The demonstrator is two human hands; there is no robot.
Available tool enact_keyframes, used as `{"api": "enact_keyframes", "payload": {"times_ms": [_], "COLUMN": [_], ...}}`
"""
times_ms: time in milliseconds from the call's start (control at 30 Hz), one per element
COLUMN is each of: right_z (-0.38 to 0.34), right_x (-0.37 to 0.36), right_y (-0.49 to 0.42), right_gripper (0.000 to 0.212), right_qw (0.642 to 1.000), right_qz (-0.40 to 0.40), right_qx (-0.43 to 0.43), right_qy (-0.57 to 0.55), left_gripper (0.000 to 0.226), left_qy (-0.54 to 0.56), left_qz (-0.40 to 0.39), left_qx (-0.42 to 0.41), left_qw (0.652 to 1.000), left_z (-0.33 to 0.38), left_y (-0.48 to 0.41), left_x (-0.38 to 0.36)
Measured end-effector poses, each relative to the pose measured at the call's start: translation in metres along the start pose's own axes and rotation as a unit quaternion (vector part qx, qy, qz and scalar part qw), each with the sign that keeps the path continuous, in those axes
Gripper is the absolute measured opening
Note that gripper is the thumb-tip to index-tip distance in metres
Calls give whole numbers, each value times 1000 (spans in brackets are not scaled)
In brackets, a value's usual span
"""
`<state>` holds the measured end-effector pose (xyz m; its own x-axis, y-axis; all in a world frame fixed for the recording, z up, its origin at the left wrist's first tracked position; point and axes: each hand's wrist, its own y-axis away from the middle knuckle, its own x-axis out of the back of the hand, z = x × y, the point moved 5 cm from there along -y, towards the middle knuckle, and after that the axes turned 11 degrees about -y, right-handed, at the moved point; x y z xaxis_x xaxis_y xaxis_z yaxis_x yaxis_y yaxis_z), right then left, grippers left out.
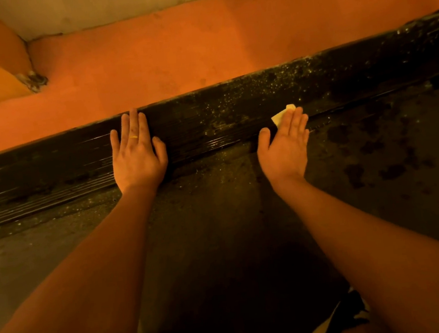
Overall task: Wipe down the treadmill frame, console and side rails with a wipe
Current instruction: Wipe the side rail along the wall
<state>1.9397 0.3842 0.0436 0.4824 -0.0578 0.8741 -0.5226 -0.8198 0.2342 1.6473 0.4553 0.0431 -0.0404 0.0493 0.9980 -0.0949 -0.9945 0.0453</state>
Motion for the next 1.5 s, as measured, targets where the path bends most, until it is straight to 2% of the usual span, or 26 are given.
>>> {"api": "enact_keyframes", "payload": {"times_ms": [100,200,300,400,467,600,767,867,1033,1100,1267,1500], "right_z": [-8,-22,-53,-92,-108,-104,-59,-62,-82,-71,-49,-71], "right_x": [-8,-18,-35,-62,-72,-68,-40,-40,-50,-42,-29,-41], "right_y": [9,28,61,94,101,92,58,54,70,60,35,52], "right_gripper": [75,75,76,76,74,70,70,73,72,69,68,67], "right_qw": [1000,998,985,948,937,942,985,990,964,968,988,976], "right_qz": [0,-13,-72,-158,-180,-161,-71,-71,-127,-110,-65,-96], "right_qx": [-1,50,151,270,292,285,150,114,227,220,140,196], "right_qy": [4,32,52,58,58,75,48,29,49,52,31,24], "left_gripper": [64,64,64,64,64,64,64,63,63,63,63,63], "left_qy": [2,3,7,8,9,10,15,16,10,14,14,12], "left_qz": [2,6,10,11,12,11,13,13,9,8,15,15], "left_qx": [-1,-1,1,2,4,2,0,0,-13,-12,-5,0], "left_qw": [1000,1000,1000,1000,1000,1000,1000,1000,1000,1000,1000,1000], "left_z": [0,0,-1,0,0,0,0,-1,-2,-2,-2,-2], "left_y": [0,0,0,0,0,-1,0,0,0,1,1,1], "left_x": [-1,-1,-1,-1,0,-1,-1,-1,-1,-1,-1,-3]}}
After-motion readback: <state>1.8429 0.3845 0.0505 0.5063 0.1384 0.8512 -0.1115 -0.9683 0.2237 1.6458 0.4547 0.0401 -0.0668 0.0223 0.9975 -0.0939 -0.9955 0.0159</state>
